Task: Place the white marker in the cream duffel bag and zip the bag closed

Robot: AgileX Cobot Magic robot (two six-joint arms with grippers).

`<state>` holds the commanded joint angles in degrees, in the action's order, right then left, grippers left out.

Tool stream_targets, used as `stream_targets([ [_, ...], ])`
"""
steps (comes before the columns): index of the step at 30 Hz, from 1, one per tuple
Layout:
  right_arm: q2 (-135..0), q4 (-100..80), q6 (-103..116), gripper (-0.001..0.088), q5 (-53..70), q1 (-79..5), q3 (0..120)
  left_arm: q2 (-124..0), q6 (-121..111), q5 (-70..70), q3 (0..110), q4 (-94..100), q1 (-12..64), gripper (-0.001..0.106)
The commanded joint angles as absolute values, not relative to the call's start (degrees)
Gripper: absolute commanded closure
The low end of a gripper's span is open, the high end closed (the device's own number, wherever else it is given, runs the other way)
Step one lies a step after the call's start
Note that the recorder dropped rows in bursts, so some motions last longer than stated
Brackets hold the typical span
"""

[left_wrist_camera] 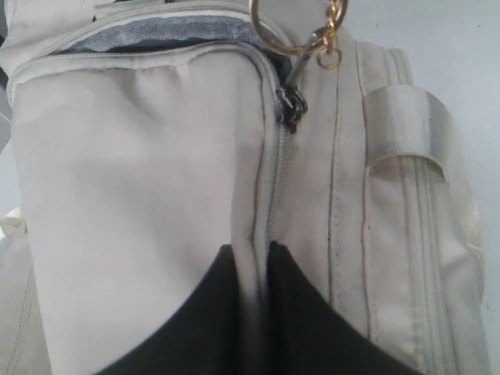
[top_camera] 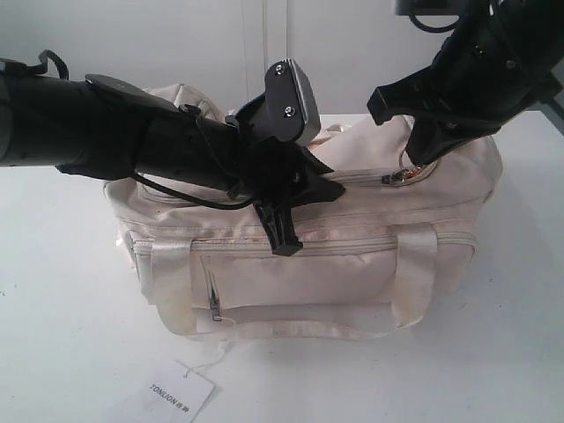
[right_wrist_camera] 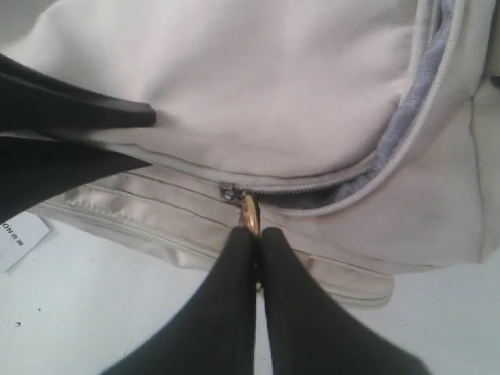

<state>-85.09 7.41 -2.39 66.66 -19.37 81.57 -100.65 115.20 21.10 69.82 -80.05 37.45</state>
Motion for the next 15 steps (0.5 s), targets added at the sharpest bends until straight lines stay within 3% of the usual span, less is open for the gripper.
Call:
stream_targets([
  [15, -85.09, -5.76, 5.19, 0.0868, 66.39, -19.37, 81.57, -100.65, 115.20, 20.85, 69.82, -80.05, 37.45, 0.105],
])
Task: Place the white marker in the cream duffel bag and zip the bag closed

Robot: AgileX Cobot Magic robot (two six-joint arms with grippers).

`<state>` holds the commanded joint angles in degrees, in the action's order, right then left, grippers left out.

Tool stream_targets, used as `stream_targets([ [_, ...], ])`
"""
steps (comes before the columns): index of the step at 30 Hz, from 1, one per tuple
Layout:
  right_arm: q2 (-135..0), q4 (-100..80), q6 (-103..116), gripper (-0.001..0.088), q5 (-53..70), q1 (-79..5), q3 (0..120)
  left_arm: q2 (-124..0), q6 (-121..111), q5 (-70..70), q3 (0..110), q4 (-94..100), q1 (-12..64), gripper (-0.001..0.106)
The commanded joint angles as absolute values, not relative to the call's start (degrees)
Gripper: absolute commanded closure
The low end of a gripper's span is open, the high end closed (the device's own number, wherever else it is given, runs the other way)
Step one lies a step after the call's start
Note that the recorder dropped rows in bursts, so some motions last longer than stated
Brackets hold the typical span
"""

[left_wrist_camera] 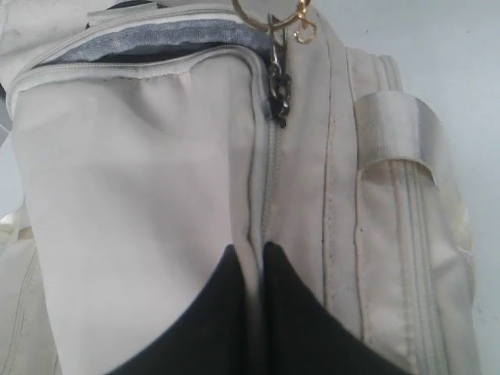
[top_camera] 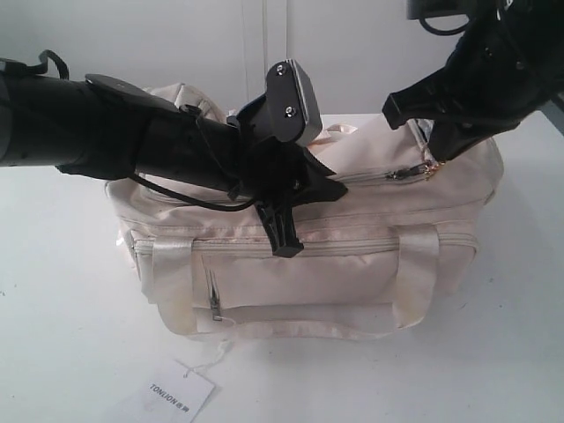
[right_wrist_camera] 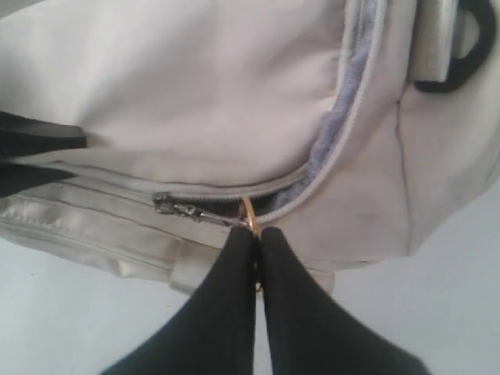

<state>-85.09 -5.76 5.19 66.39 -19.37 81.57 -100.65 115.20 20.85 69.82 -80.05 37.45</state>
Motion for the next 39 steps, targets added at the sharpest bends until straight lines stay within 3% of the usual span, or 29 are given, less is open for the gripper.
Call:
stream_targets([
  [17, -85.09, -25.23, 24.60, 0.0868, 56.61, -19.37, 81.57, -100.65, 115.20, 20.84, 69.82, -76.57, 37.45, 0.105],
  [27, -85.09, -24.65, 31.68, 0.0868, 51.78, -19.37, 81.57, -100.65, 115.32, 20.84, 69.82, -76.57, 37.45, 0.105],
  [39, -85.21, -14.24, 22.10, 0.0868, 50.95, -19.37, 81.57, -100.65, 115.27, 21.10, 69.82, -75.75, 37.45, 0.105],
])
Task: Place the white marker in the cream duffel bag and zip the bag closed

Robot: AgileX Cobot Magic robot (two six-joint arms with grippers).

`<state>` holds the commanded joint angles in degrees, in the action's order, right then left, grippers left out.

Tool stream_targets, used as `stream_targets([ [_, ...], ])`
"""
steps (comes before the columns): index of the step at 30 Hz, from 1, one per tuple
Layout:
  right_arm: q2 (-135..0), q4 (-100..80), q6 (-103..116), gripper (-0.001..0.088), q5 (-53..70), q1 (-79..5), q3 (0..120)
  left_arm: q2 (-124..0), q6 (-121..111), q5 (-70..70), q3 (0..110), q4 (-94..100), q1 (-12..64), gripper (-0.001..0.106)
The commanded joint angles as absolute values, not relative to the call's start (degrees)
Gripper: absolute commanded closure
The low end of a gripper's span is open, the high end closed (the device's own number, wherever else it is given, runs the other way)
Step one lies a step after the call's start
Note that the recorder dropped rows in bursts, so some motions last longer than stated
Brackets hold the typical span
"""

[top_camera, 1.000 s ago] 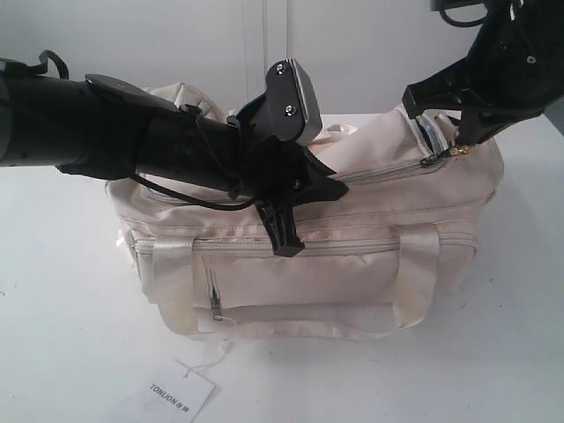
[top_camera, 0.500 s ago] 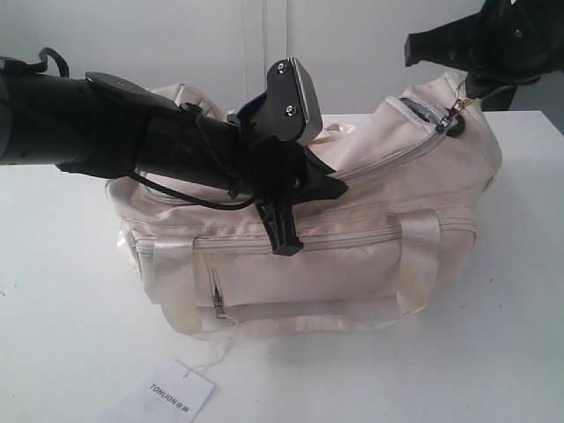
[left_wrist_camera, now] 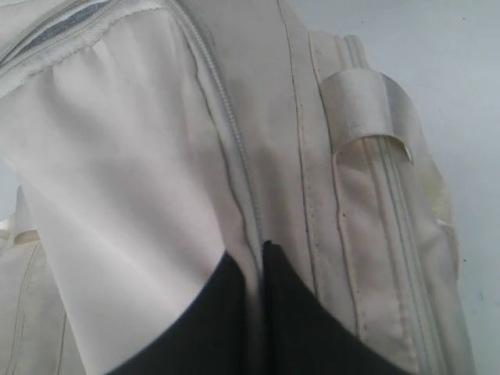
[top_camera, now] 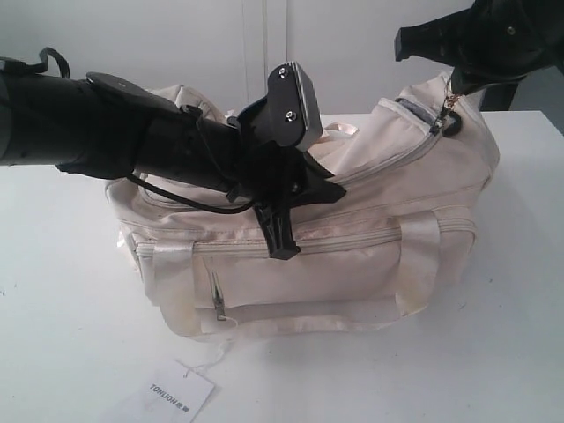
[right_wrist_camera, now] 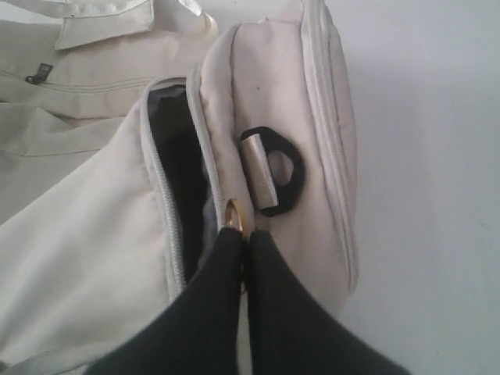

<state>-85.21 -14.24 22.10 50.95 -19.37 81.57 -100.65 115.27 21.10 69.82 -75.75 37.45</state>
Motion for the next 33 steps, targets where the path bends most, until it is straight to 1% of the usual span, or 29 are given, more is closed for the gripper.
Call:
stream_targets([
  [4, -85.21, -12.44, 21.22, 0.0868, 51.32, -19.37, 81.57, -100.16, 115.27, 21.25, 69.82, -75.75, 37.45, 0.104],
  [6, -85.21, -12.22, 21.22, 0.0868, 51.89, -19.37, 81.57, -99.17, 115.27, 22.41, 69.82, -75.09, 37.45, 0.098],
  [7, -85.21, -12.22, 21.22, 0.0868, 51.99, -19.37, 81.57, -98.49, 115.27, 22.64, 69.82, -74.30, 37.45, 0.094],
  [10, -85.21, -12.22, 21.22, 0.0868, 52.22, -19.37, 81.57, -96.99, 113.25, 22.10, 69.82, -73.61, 37.45, 0.075],
  [11, -85.21, -12.22, 21.22, 0.0868, 52.22, -19.37, 81.57, -96.43, 111.66, 22.00, 69.82, -72.66, 37.45, 0.067],
  [13, -85.21, -12.12, 21.22, 0.0868, 52.35, -19.37, 81.57, -95.79, 107.89, 21.97, 69.82, -70.19, 37.32, 0.057],
  [15, -85.21, -11.87, 21.22, 0.0868, 52.63, -19.37, 81.57, -95.16, 104.15, 22.10, 69.82, -66.86, 37.32, 0.051],
  [17, -85.21, -11.90, 21.22, 0.0868, 53.08, -19.37, 81.57, -94.28, 99.53, 22.36, 69.82, -64.80, 37.32, 0.048],
  [22, -85.21, -11.90, 21.08, 0.0868, 54.19, -19.37, 81.57, -91.60, 90.67, 23.57, 69.82, -60.51, 37.32, 0.049],
  [29, -85.21, -11.90, 21.08, 0.0868, 54.40, -19.37, 81.57, -87.74, 86.67, 33.05, 69.82, -53.85, 37.32, 0.049],
  [33, -85.21, -11.90, 21.08, 0.0868, 54.99, -19.37, 81.57, -86.55, 81.95, 35.84, 69.82, -48.61, 37.32, 0.049],
])
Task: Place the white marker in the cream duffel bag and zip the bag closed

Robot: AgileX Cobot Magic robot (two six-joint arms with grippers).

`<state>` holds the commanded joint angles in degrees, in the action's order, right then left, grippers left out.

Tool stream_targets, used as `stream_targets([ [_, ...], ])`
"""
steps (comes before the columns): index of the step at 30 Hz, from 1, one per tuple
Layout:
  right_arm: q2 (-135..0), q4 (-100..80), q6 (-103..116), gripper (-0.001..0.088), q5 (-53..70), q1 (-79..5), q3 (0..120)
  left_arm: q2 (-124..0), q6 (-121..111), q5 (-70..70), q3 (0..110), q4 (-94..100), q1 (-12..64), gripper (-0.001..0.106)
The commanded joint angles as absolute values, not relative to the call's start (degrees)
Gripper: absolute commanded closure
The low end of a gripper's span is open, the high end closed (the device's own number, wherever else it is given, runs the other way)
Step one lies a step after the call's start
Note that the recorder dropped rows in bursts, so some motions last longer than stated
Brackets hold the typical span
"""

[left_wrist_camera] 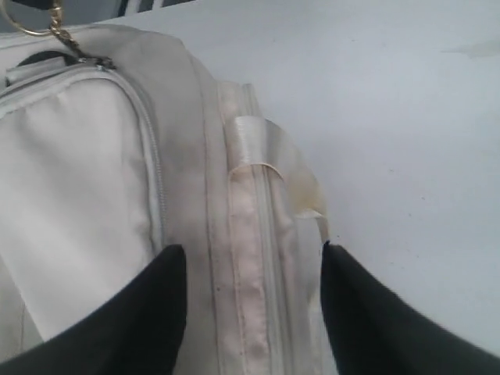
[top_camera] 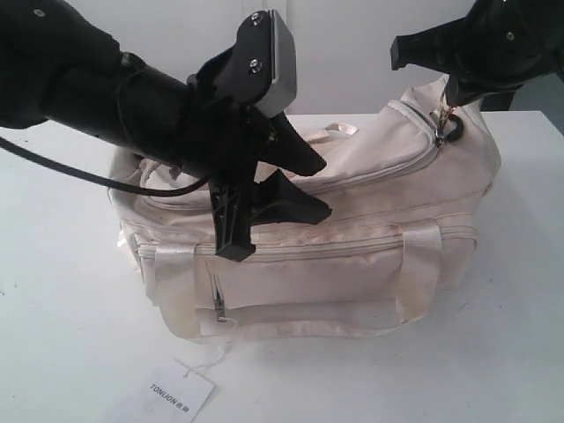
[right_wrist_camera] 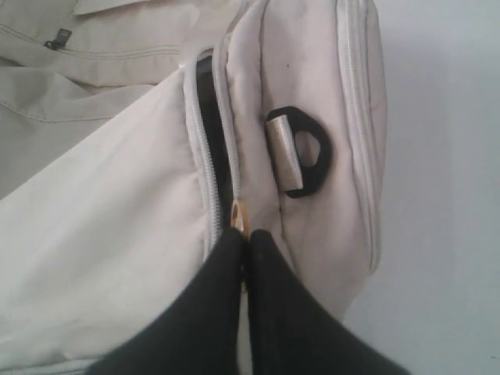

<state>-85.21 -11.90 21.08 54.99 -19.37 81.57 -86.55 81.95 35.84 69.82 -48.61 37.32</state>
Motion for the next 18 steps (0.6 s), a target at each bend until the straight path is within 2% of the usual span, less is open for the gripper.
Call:
stream_targets([
  [10, -85.21, -11.90, 21.08, 0.0868, 55.16, -19.37, 81.57, -85.98, 70.44, 39.83, 69.82, -36.31, 39.21, 0.049],
  [18, -85.32, -11.90, 21.08, 0.0868, 54.93, -19.37, 80.97, -85.98, 59.56, 30.83, 69.82, -18.51, 49.51, 0.049],
])
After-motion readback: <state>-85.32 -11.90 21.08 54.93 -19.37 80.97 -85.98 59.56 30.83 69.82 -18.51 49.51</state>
